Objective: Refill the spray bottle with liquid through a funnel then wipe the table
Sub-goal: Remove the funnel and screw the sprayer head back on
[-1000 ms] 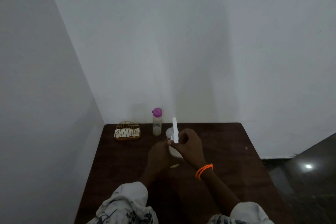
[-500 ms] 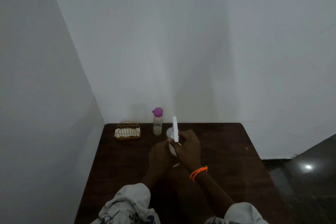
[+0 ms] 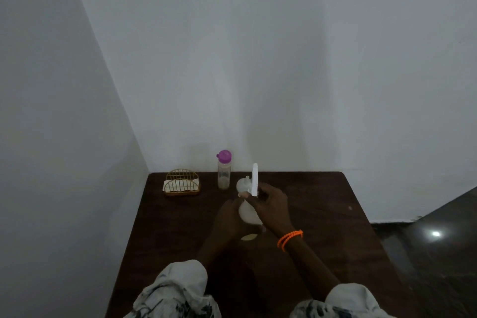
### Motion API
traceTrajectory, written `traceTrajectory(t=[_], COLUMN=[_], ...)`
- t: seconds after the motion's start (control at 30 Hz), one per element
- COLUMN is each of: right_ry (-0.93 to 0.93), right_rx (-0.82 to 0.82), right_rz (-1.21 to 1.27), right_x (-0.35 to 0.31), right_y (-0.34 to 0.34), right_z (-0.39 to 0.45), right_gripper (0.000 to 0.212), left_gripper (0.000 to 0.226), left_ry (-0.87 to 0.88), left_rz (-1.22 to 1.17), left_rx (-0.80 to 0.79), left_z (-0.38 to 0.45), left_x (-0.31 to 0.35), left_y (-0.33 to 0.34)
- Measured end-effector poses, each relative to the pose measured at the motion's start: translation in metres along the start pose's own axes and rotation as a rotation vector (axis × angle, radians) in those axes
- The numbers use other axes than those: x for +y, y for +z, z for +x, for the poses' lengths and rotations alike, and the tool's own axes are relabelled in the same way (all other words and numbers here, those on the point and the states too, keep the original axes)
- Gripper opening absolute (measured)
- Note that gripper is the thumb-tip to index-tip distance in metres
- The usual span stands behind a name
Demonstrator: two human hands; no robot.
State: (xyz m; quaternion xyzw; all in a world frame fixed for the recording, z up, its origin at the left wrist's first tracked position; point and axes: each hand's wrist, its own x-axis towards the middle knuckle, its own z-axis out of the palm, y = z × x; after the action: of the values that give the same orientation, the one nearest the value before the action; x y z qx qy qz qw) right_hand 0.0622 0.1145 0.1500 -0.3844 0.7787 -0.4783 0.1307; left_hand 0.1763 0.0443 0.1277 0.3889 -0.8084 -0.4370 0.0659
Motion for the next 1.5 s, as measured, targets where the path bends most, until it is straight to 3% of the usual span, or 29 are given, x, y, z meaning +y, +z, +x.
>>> traceTrajectory(t=[0.1, 0.2, 0.4, 0.53, 0.63, 0.73, 0.8, 0.93, 1.03, 1.27, 1.5], right_ry=[0.06, 0.168, 0.265, 0.394, 0.489, 0.543, 0.609, 0.76, 0.787, 0.848, 0.876], right_rx=[-0.003, 0.005, 0.02, 0.066, 0.005, 0.066, 0.181, 0.23, 0.271, 0.333, 0.283], right_rz=[0.03, 0.058, 0.028, 0.005, 0.015, 0.008, 0.031, 0.102, 0.053, 0.022, -0.045], right_x=[0.008, 0.01, 0.022, 0.047, 0.062, 0.076, 0.09, 0.109, 0.125, 0.138, 0.146], right_y=[-0.006, -0.006, 0.001, -0.006, -0.012, -0.016, -0.017, -0.02, -0.022, -0.018, -0.015], right_z=[-0.005, -0.013, -0.025, -0.033, -0.044, -0.061, -0.072, -0.089, -0.099, -0.109, -0.103], right_gripper=[0.026, 0.011, 0.025, 0.03, 0.029, 0.046, 0.058, 0.05, 0.055, 0.048, 0.049], left_gripper=[0.112, 0.095, 0.083, 0.092, 0.102, 0.112, 0.107, 0.107, 0.091, 0.087, 0.082], left_ry=[-0.002, -0.004, -0.061, -0.071, -0.133, -0.146, -0.147, -0.151, -0.133, -0.13, -0.145], left_rz=[-0.073, -0.087, -0.117, -0.004, -0.026, -0.004, 0.011, 0.078, 0.07, 0.104, 0.153], left_rx=[-0.106, -0.116, -0.024, -0.166, -0.308, -0.366, -0.446, -0.562, -0.661, -0.65, -0.664], left_z=[-0.002, -0.009, -0.03, -0.033, -0.042, -0.049, -0.055, -0.065, -0.067, -0.075, -0.069], left_x=[-0.011, -0.02, -0.024, -0.025, -0.024, -0.031, -0.03, -0.024, -0.022, -0.019, -0.02], left_y=[-0.004, 0.005, 0.043, 0.065, 0.078, 0.093, 0.1, 0.115, 0.124, 0.138, 0.143])
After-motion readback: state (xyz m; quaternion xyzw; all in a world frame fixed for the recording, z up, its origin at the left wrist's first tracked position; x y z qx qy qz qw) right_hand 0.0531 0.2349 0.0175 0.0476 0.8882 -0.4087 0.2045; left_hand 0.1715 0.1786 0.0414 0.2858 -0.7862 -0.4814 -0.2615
